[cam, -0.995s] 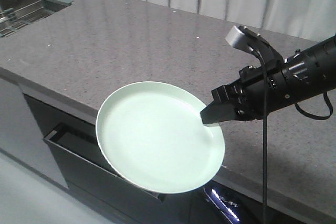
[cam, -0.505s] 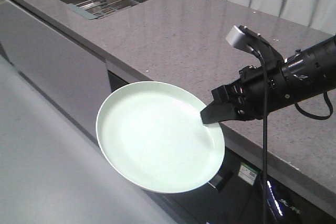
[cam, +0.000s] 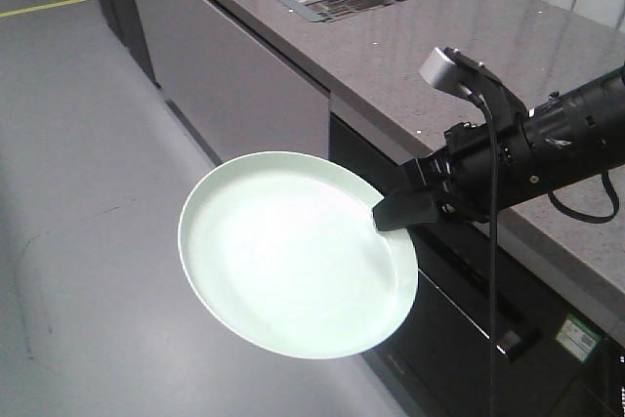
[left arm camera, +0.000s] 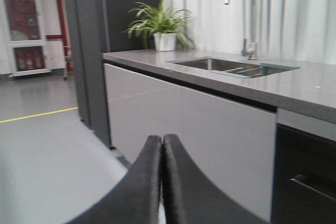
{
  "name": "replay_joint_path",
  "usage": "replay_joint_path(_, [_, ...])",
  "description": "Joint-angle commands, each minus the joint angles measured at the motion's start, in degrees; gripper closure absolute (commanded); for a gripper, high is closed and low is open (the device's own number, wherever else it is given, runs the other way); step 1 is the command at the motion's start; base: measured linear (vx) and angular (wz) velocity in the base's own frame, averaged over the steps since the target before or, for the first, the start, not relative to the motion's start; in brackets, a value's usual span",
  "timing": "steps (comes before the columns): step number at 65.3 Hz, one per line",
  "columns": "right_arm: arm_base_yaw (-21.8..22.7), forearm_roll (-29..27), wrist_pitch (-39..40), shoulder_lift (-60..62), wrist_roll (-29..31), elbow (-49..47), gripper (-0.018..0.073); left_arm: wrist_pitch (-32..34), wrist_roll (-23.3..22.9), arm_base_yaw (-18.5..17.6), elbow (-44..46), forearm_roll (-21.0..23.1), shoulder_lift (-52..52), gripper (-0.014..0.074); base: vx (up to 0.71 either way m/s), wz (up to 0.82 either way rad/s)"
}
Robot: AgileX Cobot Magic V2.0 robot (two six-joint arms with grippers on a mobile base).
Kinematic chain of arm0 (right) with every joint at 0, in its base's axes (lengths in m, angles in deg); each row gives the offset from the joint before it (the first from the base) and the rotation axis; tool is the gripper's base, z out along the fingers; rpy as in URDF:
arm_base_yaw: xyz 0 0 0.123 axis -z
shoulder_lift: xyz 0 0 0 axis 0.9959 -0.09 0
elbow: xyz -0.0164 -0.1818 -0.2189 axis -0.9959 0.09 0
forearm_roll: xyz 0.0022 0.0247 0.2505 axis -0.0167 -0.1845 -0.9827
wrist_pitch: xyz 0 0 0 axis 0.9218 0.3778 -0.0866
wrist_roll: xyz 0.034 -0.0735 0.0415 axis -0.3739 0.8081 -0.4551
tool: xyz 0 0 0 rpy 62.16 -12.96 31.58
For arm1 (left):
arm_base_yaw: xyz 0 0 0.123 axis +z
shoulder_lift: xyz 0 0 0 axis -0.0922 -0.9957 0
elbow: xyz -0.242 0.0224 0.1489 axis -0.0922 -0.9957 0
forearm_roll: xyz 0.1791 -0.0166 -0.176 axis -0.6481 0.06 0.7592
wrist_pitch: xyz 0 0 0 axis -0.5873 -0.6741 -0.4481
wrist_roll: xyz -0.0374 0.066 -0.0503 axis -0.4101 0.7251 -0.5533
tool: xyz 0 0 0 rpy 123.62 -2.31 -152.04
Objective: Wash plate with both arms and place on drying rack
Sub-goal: 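Hold the plate in the right gripper while the base turns away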
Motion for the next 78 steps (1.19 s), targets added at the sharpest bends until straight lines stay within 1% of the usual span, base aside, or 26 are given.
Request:
replay_joint_path(1, [0.2, -3.3, 0.6, 2.2, 0.4, -1.5, 0.0568, 4.4, -0.2, -0.4, 1.5, 0.5, 0.7, 0.0603, -0.09, 0.46])
replay_joint_path(45, [0.2, -3.2, 0.6, 2.2, 0.4, -1.5, 0.0568, 4.4, -0.2, -0.4, 1.5, 0.5, 0.7, 0.0603, -0.08, 0.43])
replay_joint_path(78, [0.2, -3.2, 0.6, 2.2, 0.4, -1.5, 0.0568, 4.4, -0.2, -0.4, 1.5, 0.5, 0.7, 0.0603, -0.03, 0.27])
